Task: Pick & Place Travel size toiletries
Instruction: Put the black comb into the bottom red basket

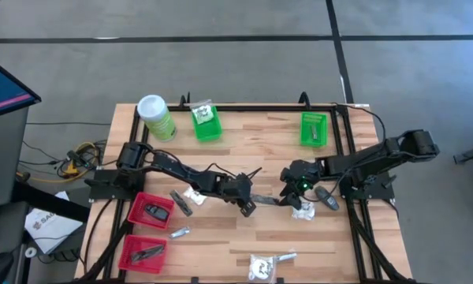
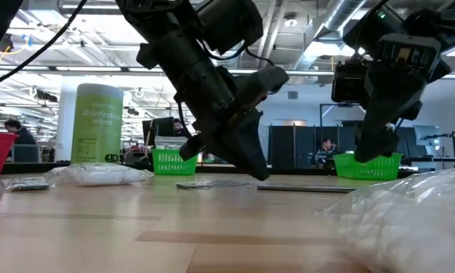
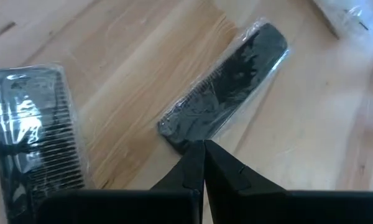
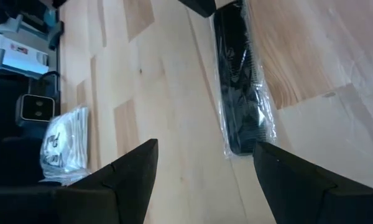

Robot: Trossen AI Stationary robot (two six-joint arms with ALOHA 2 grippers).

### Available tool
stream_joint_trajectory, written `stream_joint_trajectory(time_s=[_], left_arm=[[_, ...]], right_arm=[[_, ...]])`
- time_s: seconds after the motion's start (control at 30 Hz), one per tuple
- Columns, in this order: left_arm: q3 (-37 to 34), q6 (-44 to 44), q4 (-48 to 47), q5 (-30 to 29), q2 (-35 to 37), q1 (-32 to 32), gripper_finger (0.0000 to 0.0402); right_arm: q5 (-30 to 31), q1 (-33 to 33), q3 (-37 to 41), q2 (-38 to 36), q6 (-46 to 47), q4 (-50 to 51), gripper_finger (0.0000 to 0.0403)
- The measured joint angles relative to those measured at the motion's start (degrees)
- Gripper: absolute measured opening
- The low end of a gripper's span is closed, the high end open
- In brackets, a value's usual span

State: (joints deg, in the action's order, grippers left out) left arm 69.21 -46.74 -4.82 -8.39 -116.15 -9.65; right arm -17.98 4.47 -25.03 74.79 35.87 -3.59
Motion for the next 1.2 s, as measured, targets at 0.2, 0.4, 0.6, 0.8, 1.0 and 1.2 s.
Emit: stream_joint_trajectory(time_s=[0.2,0.4,0.6,0.8,1.0,1.2], left_arm=[[0.1,-0.1,0.2,0.0,-1.1,0.1,0.0],[0.3,-0.3,0.9,1.5,-2.3,0.3,0.0],[0.3,-0.2,0.3,1.9,-2.9,0.0,0.0],[-1.1,0.0,0.3,1.3,-3.2,-1.0,0.0],[-3.1,-1.6,1.8,1.3,-3.1,-1.4,0.0],[-3.3,-1.6,2.3,1.3,-3.1,-1.5,0.0]], right_arm=[[0.0,0.0,-2.1,2.9,-1.6,0.1,0.0255],[-0.2,0.0,-5.5,6.3,-4.7,0.2,0.0255],[-0.2,0.0,-7.9,10.5,-5.0,1.9,0.0255],[-1.7,0.0,-8.3,13.6,-4.9,1.8,0.0255],[-2.1,0.0,-8.3,14.5,-5.0,2.5,0.0255],[-3.0,-0.3,-8.3,13.6,-4.5,2.1,0.0255]])
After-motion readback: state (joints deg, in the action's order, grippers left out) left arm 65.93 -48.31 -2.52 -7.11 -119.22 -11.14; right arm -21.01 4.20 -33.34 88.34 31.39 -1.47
